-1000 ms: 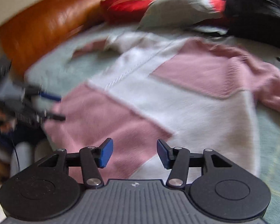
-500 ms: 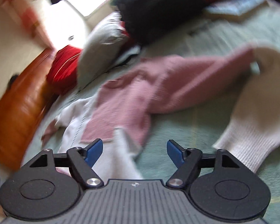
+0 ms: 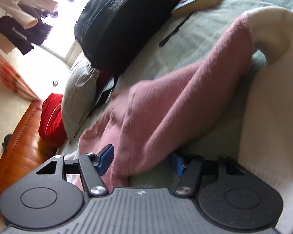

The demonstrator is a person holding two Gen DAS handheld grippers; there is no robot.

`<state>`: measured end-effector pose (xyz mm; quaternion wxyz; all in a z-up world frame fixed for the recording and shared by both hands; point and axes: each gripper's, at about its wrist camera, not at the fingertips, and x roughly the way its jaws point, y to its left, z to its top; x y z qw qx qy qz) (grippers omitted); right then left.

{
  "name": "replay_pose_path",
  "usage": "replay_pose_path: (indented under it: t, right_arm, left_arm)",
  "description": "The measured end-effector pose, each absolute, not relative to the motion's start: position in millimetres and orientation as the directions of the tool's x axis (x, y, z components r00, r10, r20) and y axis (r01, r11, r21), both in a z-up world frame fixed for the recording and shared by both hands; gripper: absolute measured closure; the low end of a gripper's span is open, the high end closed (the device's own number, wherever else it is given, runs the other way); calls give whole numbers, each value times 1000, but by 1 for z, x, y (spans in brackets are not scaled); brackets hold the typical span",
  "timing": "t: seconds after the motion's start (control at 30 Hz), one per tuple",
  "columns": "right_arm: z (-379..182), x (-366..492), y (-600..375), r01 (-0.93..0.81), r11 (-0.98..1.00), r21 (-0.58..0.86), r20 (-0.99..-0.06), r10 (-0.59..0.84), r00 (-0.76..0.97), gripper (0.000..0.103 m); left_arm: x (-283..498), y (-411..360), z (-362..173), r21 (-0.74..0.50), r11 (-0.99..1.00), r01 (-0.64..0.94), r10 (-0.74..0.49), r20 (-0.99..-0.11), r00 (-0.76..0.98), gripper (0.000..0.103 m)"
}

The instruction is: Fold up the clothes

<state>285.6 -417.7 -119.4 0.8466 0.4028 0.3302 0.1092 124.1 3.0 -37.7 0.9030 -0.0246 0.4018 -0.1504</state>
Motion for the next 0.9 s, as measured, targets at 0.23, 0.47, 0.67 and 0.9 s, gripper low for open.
replay_pose_path:
  t: [0.23, 0.47, 0.67, 0.9]
  right_arm:
    - [-114, 290, -419, 126, 721, 681, -525, 362, 770, 85]
    - [-77, 304, -427, 115, 802, 586, -514, 258, 818, 87]
    - [-56, 314, -435, 111, 840, 531, -539, 234, 809, 83]
    - [-60, 258, -421, 39, 853, 521, -598, 331, 730, 80]
  left_arm:
    - [121, 6, -39, -156, 959, 238, -275, -727, 629, 10]
    - [117, 11, -35, -153, 962, 225, -264, -719, 643, 10]
    - [116, 11, -34, -156, 960, 232, -272, -714, 646, 10]
    - [109, 10, -35, -159, 956, 248, -285, -708, 646, 10]
